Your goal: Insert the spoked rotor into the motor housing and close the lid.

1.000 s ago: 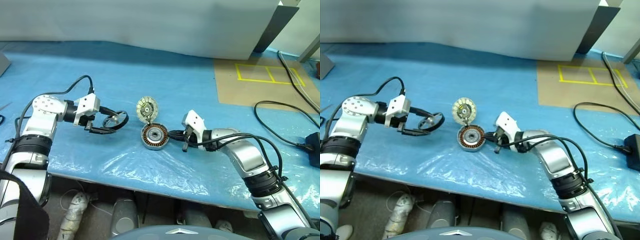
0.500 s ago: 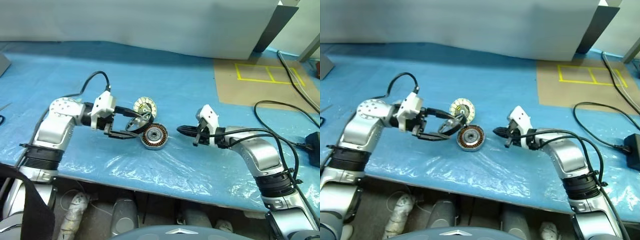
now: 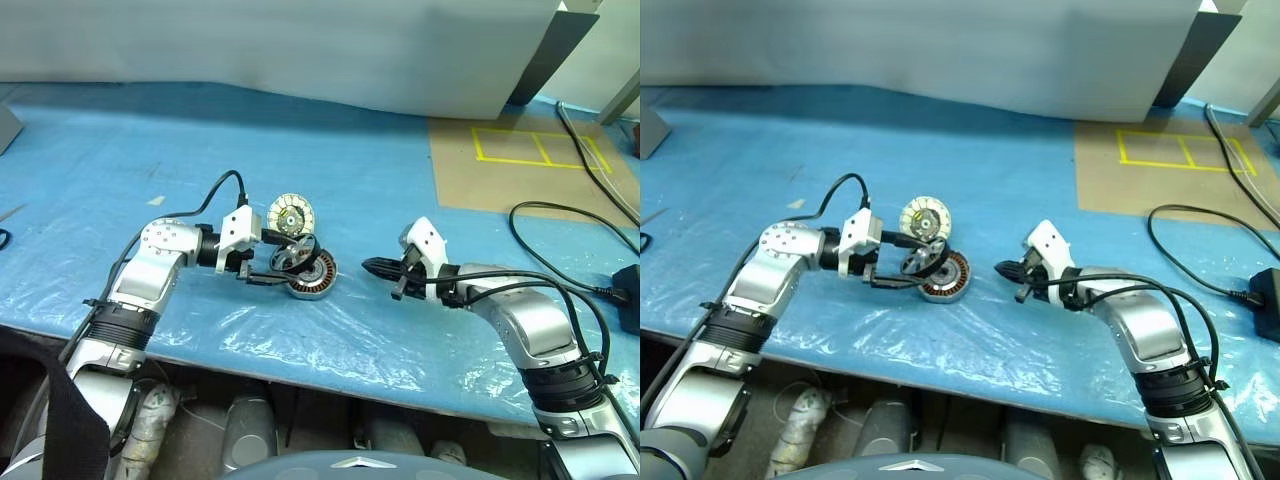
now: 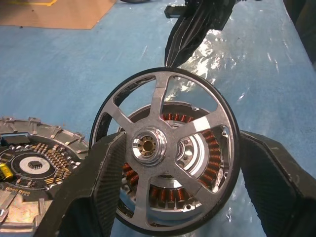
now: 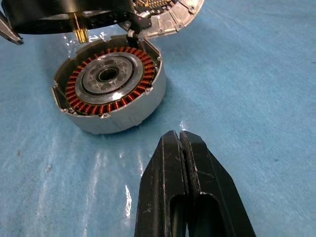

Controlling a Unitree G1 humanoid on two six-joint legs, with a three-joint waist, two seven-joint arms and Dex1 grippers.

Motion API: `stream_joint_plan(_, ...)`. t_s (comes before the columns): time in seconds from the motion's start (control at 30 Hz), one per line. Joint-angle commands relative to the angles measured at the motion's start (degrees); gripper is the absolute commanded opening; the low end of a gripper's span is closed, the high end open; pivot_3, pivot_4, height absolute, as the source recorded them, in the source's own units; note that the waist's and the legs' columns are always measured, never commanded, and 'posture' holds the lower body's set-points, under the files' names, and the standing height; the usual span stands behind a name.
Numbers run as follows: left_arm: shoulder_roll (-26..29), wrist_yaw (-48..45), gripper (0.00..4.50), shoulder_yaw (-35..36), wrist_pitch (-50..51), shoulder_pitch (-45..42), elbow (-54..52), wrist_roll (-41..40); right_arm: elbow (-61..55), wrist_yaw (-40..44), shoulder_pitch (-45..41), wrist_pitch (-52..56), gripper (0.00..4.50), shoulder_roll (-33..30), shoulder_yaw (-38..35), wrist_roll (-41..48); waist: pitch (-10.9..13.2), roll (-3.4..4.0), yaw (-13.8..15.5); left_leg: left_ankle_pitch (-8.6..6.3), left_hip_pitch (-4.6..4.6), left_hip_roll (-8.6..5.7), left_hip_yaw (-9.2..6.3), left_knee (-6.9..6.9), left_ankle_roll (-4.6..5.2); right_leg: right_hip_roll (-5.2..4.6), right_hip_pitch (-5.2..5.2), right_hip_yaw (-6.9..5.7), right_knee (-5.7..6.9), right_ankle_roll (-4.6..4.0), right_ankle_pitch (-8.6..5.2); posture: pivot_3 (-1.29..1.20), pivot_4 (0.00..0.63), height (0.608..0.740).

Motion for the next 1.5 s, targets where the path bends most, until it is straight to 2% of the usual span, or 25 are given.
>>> stream_joint_plan(0.03, -0.6, 1.2, 3.14, 0.01, -2.33, 0.26, -0.17, 0.56, -3.25, -0.26, 0.24, -0.62, 0.0, -0.46, -0.11, 0.35, 0.0, 0.0, 0.0, 0.0, 0.0, 0.0, 0.0, 0.0, 0.0, 0.0, 0.0, 0.0, 0.0, 0.0, 0.0, 0.0, 0.15, 0.74)
stream_joint_plan(0.33, -1.25, 1.0, 3.14, -1.23, -3.97, 2.33, -0.96, 1.15, -2.47, -0.6, 0.2, -0.79, 0.0, -0.69, 0.24, 0.02, 0.0, 0.0, -0.05, 0.0, 0.01, 0.0, 0.0, 0.0, 0.0, 0.0, 0.0, 0.01, 0.01, 0.0, 0.0, 0.0, 0.15, 0.74)
stream_joint_plan(0.67, -3.01, 4.31, 3.14, -1.16, -5.95, 0.64, 1.0, 2.33, -2.05, -0.69, 0.01, -1.52, 0.0, -1.1, 1.44, -0.98, 0.0, 0.0, -0.03, 0.0, 0.01, -0.01, 0.0, 0.01, 0.0, 0.0, 0.0, 0.02, 0.01, 0.01, 0.01, 0.0, 0.15, 0.74)
stream_joint_plan(1.27, -2.18, 2.76, 3.14, -2.28, -10.46, -0.17, 4.17, 4.35, -0.86, -0.93, -0.21, -2.18, 0.0, -0.77, 1.04, -1.18, 0.0, 0.0, -0.05, 0.0, 0.02, -0.01, 0.0, 0.02, 0.0, 0.0, 0.0, 0.02, 0.03, 0.02, 0.01, 0.0, 0.15, 0.74)
stream_joint_plan(1.33, -2.38, 3.34, 3.86, -2.24, -10.43, -0.55, 4.88, 4.76, -0.46, -1.28, -0.24, -2.56, 0.0, -0.59, 1.23, -1.64, 0.0, 0.0, -0.04, 0.0, 0.02, 0.0, 0.0, 0.02, 0.0, 0.0, 0.0, 0.02, 0.03, 0.02, 0.01, 0.0, 0.15, 0.74)
stream_joint_plan(1.4, -3.24, 5.73, 4.4, -1.85, -12.44, -0.97, 5.81, 5.9, -0.34, -1.43, -0.19, -2.61, 0.0, -0.33, 1.24, -1.51, 0.0, 0.0, -0.04, 0.0, 0.02, -0.01, 0.0, 0.03, 0.0, 0.0, 0.0, 0.02, 0.03, 0.02, 0.01, 0.0, 0.15, 0.74)
stream_joint_plan(1.5, -3.91, 5.93, 4.4, -1.85, -12.61, -0.98, 5.55, 5.46, -0.57, -1.73, 0.01, -2.53, 0.0, -0.09, 1.39, -1.38, 0.0, 0.0, -0.01, 0.0, 0.01, -0.01, 0.0, 0.04, 0.0, -0.01, 0.0, 0.03, 0.03, 0.02, 0.01, 0.0, 0.15, 0.74)
